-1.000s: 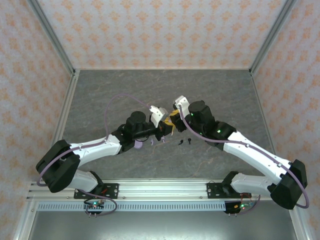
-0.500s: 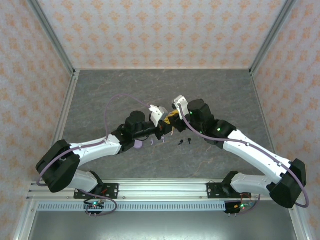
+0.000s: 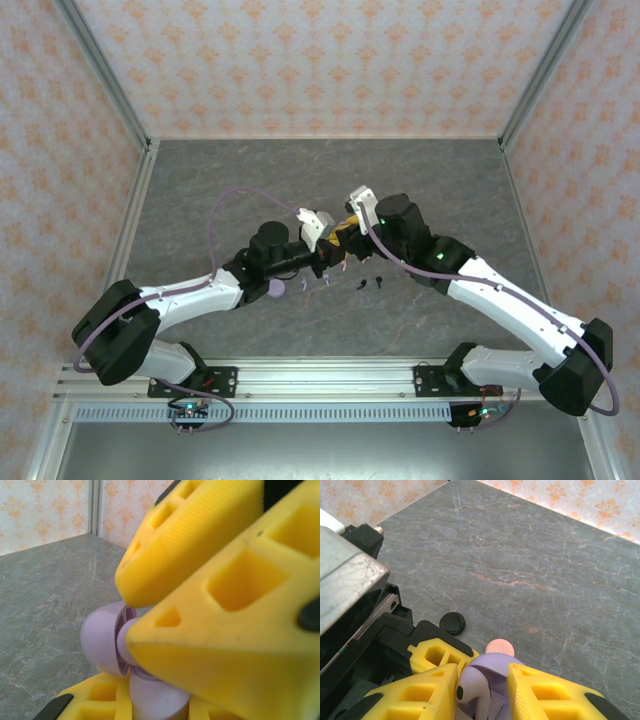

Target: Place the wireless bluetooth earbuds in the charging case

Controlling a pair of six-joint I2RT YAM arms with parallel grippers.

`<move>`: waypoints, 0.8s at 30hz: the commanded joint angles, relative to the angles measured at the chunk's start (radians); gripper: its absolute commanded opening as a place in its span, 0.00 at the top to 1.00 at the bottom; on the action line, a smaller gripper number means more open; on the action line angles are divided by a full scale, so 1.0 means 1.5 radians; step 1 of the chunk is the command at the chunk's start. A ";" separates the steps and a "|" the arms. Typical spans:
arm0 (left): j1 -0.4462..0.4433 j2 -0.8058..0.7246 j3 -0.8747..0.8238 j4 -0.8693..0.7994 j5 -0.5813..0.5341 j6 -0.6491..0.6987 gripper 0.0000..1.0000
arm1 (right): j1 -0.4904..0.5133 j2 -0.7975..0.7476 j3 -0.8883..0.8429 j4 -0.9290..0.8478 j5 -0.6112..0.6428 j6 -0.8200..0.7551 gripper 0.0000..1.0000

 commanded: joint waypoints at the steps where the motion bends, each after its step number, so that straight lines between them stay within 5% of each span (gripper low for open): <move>1: -0.003 -0.003 0.001 0.030 -0.009 0.002 1.00 | -0.002 -0.001 0.031 -0.010 0.019 0.015 0.67; 24: -0.004 -0.008 0.002 0.010 -0.014 0.013 1.00 | -0.050 -0.009 0.035 -0.032 -0.049 0.060 0.62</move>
